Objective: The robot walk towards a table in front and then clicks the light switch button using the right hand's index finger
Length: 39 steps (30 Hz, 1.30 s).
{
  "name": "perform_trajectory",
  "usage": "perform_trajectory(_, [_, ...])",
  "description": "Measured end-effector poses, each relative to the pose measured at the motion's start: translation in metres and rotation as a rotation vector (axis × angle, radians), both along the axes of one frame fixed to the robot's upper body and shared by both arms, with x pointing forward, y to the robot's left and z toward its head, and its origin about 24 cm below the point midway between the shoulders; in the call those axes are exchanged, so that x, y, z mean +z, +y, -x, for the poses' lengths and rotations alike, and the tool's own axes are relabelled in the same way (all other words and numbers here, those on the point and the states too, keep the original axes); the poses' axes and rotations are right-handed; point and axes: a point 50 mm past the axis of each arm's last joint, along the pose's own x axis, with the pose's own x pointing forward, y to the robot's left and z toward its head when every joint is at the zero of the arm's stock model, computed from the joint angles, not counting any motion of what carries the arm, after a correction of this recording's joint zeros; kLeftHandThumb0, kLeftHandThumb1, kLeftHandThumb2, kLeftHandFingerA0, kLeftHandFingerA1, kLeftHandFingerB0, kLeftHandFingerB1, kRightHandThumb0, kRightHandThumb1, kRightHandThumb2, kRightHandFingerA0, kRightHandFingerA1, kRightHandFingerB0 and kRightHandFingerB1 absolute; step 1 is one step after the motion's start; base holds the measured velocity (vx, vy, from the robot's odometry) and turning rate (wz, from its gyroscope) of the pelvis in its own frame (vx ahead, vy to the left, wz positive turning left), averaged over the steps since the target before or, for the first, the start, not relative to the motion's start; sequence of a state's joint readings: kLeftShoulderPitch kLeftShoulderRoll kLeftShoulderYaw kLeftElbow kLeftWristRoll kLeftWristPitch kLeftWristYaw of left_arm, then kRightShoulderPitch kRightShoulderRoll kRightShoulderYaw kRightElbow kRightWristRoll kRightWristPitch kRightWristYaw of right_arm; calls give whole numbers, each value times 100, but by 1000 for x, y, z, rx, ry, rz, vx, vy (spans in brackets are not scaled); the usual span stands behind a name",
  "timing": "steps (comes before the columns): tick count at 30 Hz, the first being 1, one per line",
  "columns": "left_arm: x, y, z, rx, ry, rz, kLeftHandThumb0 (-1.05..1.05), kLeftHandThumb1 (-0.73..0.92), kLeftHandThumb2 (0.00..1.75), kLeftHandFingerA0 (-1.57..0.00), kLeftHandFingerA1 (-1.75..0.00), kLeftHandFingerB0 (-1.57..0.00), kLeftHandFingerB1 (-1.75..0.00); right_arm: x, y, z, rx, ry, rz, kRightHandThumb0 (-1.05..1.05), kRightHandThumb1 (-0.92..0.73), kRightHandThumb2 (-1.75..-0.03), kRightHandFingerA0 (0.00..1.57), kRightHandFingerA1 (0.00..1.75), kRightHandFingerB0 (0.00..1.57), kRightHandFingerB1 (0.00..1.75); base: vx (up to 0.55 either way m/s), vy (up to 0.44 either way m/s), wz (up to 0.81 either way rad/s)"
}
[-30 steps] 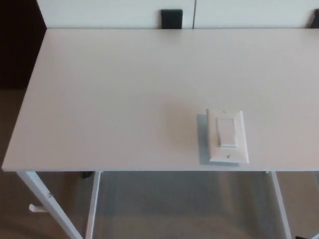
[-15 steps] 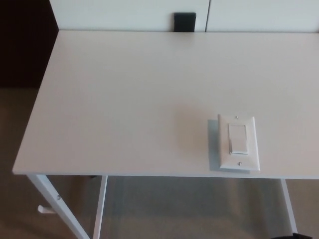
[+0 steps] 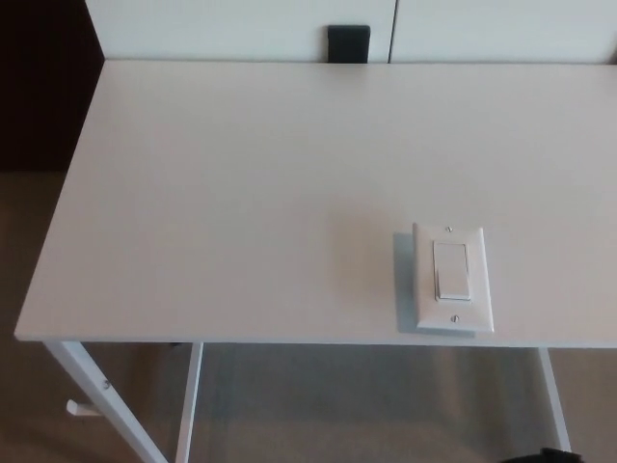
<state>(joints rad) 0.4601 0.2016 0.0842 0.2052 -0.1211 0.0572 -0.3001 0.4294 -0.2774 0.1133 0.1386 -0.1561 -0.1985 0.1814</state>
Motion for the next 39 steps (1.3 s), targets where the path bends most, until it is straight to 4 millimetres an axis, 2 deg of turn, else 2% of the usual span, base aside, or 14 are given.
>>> perform_trajectory(4, [1, 0, -1, -2, -5, 0, 3, 50, 90, -40, -61, -25, -53, 24, 20, 1, 94, -74, -51, -41, -57, -57, 59, 52, 59, 50, 0, 0, 0])
perform_trajectory(7, [1, 0, -3, -3, -9, 0, 5, 50, 90, -41, -61, -25, -53, 43, 29, 1, 137, -143, -81, -50, -45, -87, 61, 67, 46, 58, 0, 0, 0])
perform_trajectory(9, [2, -1, -4, -4, -12, 0, 4, 49, 90, -39, -60, -23, -52, 58, 35, 1, 159, -195, -100, -46, -58, -57, 63, 53, 58, 47, 0, 0, 0])
perform_trajectory(11, [2, -1, -5, -5, -15, 0, 6, 50, 90, -39, -60, -24, -52, 72, 40, 2, 175, -249, -116, -47, -45, -87, 60, 66, 47, 58, 0, 0, 0])
perform_trajectory(14, [2, -1, -5, -6, -17, 0, 6, 50, 90, -40, -60, -24, -52, 94, 44, 3, 190, -330, -136, -47, -44, -84, 63, 67, 52, 62, 0, 0, 0])
perform_trajectory(15, [2, -1, -6, -6, -19, 0, 6, 50, 90, -40, -60, -24, -52, 103, 45, 4, 193, -365, -140, -45, -59, -57, 68, 56, 61, 53, 0, 0, 0])
perform_trajectory(17, [2, -1, -6, -7, -20, 0, 5, 50, 90, -39, -60, -24, -52, 120, 47, 4, 193, -437, -143, -44, -45, -88, 59, 68, 50, 63, 0, 0, 0])
perform_trajectory(18, [3, -1, -7, -7, -21, 0, 4, 50, 90, -39, -60, -24, -52, 133, 47, 4, 188, -500, -139, -41, -60, -57, 58, 57, 57, 55, 0, 0, 0])
perform_trajectory(22, [3, 0, -8, -9, -25, -2, 4, 50, 90, -39, -60, -24, -52, 174, 44, 2, 146, -738, -97, -57, -63, -58, 30, 53, 41, 47, 0, 0, 0])
perform_trajectory(23, [3, 0, -8, -10, -24, -5, 4, 49, 90, -40, -60, -25, -52, 189, 41, 1, 128, -843, -59, -61, -47, -84, 16, 54, 30, 53, 0, 0, 0])
perform_trajectory(25, [4, 0, -8, -11, -24, -6, 4, 49, 89, -41, -60, -25, -52, 200, 38, -2, 115, -937, -6, -64, -60, -59, 2, 39, 21, 39, 0, 0, 0])
perform_trajectory(33, [3, 0, -8, -11, -24, -5, 4, 49, 90, -40, -61, -24, -53, 207, 36, -17, 122, -1040, 150, -83, -52, -90, 0, 16, 12, 34, 0, 0, 0])
perform_trajectory(37, [4, 0, -10, -13, -29, -5, 2, 49, 89, -41, -61, -25, -53, 205, 35, -28, 147, -1045, 230, -78, -63, -62, 0, 11, 12, 30, 0, 0, 0])
perform_trajectory(39, [5, 0, -11, -14, -33, -5, 2, 49, 89, -42, -61, -26, -53, 204, 35, -35, 165, -1045, 278, -92, -57, -90, 0, 3, 4, 25, 0, 0, 0])
